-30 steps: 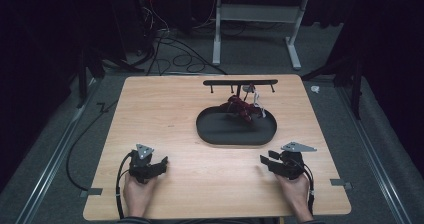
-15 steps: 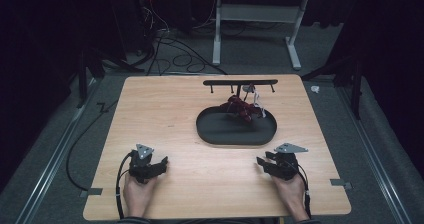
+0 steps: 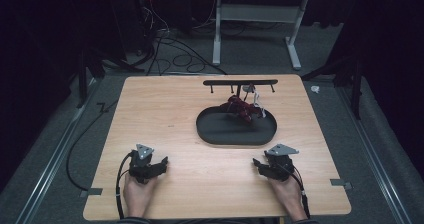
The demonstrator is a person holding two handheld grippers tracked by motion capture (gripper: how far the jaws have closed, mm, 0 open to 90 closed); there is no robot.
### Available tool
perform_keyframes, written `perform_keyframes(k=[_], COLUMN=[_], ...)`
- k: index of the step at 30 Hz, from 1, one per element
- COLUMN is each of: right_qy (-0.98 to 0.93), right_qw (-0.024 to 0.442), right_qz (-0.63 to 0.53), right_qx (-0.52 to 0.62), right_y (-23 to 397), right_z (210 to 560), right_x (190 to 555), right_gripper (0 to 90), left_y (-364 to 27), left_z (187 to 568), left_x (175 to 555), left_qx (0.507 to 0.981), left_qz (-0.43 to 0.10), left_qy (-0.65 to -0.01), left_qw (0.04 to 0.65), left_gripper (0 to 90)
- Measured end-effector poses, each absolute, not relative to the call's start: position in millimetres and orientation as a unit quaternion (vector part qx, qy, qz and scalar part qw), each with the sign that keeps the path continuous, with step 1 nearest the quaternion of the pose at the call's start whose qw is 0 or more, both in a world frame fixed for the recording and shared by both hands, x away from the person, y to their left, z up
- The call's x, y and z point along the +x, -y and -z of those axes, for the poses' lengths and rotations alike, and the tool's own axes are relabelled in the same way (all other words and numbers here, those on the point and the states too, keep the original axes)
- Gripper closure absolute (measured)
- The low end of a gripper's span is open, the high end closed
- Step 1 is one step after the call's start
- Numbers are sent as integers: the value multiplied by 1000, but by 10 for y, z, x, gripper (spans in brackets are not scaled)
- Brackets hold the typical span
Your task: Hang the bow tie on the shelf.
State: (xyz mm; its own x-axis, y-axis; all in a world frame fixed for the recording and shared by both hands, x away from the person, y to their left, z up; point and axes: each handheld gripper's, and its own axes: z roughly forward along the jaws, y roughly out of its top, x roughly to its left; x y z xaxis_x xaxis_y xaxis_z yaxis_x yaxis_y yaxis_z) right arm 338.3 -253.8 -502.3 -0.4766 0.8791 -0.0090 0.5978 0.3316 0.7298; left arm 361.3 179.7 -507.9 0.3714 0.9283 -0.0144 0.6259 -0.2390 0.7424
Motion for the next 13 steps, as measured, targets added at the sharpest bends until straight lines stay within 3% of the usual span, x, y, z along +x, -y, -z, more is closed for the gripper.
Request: perform_keyframes(k=[13], right_qy=[-792], right_qw=[206], right_qz=[-339], right_qx=[464], right_y=[2533], right_z=[5024], right_x=[3382], right_gripper=[405], left_y=[-1798], left_z=[5079], left_x=[3611], left_qx=[755], left_qz=[-222], left_qy=[-515], left_qw=[340], left_gripper=[269])
